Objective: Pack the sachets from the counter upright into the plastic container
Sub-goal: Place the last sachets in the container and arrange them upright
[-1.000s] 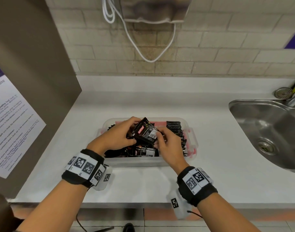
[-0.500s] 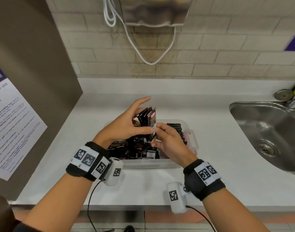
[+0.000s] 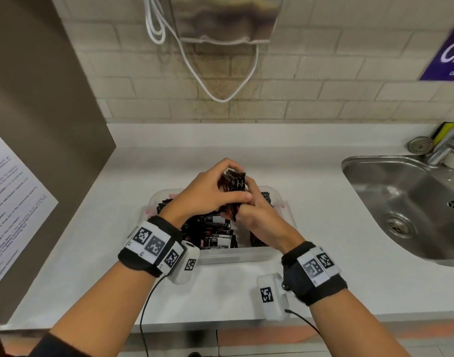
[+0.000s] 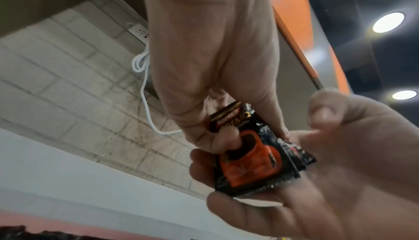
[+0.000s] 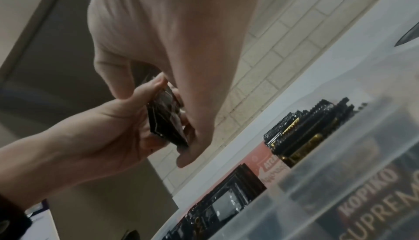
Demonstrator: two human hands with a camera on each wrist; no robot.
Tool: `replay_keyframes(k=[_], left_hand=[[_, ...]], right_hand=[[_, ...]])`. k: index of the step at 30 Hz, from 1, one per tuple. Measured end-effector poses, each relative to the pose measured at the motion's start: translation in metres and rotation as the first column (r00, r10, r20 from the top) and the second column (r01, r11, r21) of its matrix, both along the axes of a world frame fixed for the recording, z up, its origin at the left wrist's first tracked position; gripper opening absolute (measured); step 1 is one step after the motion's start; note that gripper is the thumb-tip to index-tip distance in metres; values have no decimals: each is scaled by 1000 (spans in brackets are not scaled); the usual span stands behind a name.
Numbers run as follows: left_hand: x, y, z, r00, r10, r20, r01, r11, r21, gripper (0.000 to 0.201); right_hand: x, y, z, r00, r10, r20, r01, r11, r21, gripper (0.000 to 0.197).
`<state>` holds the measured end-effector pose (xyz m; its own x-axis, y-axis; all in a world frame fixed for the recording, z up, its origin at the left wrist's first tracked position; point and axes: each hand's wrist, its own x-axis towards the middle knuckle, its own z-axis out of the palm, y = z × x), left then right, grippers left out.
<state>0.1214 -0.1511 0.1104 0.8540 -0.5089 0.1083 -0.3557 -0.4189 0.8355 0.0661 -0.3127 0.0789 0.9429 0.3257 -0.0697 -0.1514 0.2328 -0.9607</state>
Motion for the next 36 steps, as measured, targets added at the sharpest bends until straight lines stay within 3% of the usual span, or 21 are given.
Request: replay_keyframes(k=[3, 5, 8, 11, 16, 24, 31, 36], left_hand=[[1, -10, -5, 995, 85, 45, -87, 996, 28, 51], [1, -17, -6, 996, 84, 38, -87, 994, 62, 67], [3, -22, -5, 1000, 28, -13, -26, 987, 159, 90], [5, -23, -4, 999, 28, -30, -23, 989, 145, 74], [8, -29, -5, 992, 119, 43, -117, 992, -51, 32], [11, -45, -11, 976, 213, 44, -201, 961, -188, 27], [26, -40, -1, 950, 304, 69, -293, 946, -137, 14], [42, -30, -5, 935, 348, 73, -354, 931, 87, 12]], right_hand=[[3, -2, 0, 996, -57, 63, 58, 998, -21, 56], [4, -2, -3, 989, -119, 89, 124, 991, -55, 38], [5, -7, -9, 980, -199, 28, 200, 980, -9, 32], [6, -14, -14, 973, -232, 6, 231, 972, 53, 35], [8, -24, -17, 962, -272, 25, 269, 960, 82, 38], [12, -37, -27, 895, -410, 174, 426, 903, -62, 29], [14, -60, -31, 813, -533, 234, 557, 829, -49, 13], [15, -64, -38, 775, -605, 183, 613, 790, 14, 14]])
